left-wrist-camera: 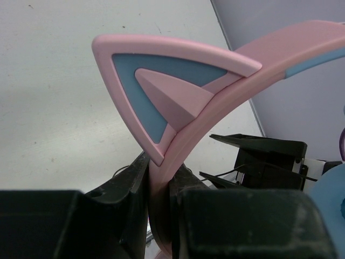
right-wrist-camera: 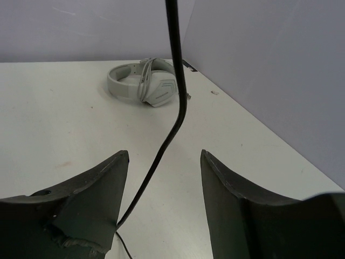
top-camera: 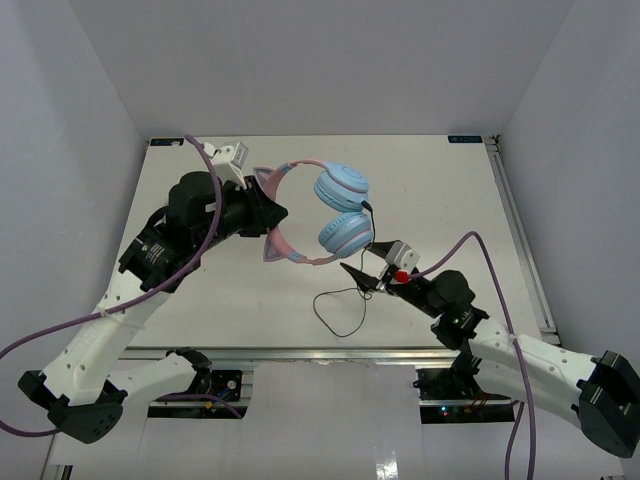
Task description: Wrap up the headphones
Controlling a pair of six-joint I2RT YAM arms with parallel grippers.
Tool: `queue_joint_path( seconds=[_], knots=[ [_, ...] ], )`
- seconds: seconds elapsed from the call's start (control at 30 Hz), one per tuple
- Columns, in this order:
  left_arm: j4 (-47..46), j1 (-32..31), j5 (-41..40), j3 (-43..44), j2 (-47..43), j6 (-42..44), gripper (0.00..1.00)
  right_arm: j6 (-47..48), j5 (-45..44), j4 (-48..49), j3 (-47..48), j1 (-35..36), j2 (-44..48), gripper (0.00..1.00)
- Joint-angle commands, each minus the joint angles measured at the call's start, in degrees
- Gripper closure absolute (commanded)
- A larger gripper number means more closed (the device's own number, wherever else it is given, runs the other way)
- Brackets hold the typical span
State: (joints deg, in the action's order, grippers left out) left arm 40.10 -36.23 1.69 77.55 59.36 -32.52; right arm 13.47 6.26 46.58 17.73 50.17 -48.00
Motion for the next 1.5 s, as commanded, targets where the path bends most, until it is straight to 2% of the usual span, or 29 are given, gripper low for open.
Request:
queue_joint_path(
  seconds=[0.0,0.33,0.63,0.83,0.93,1.07,1.13,1.47],
  knots=[
    [-4.88,0.02,0.19,0.12,-2.38,-2.48,1.00,-2.20,0.96,7.47,-0.09,-0.42,-2.32,0.38],
    [-5.53,0.02,-0.02,-0.47,-2.14,-2.81,1.00,-4.42,2.17,11.14,-0.39,-0.51,-6.90,0.40],
    [-5.25,0.02,-0.76,-0.13,-2.05,-2.88,1.00,-4.85,0.21,13.44,-3.07,-0.68,-7.56,0.48],
    [-5.62,0.07,-0.31,-0.88,-2.68,-3.47,1.00,-5.97,0.25,15.72,-4.68,-1.13,-9.80,0.59],
    [-7.40,0.02,2.35,-1.97,-3.02,-3.51,1.00,-6.44,0.59,17.49,-4.46,-1.21,-11.85,0.64],
    [-9.11,0.02,6.71,-3.41,-3.92,-2.98,1.00,-7.33,0.06,18.30,-4.12,-1.85,-13.54,0.85],
    [-9.79,0.02,8.18,-4.08,-4.37,-2.89,1.00,-8.03,-0.30,18.79,-4.23,-2.19,-14.31,0.92],
    [-11.86,0.02,11.18,-5.66,-6.63,-3.69,1.00,-9.45,0.18,21.83,-5.78,-3.39,-16.22,0.92]
  ],
)
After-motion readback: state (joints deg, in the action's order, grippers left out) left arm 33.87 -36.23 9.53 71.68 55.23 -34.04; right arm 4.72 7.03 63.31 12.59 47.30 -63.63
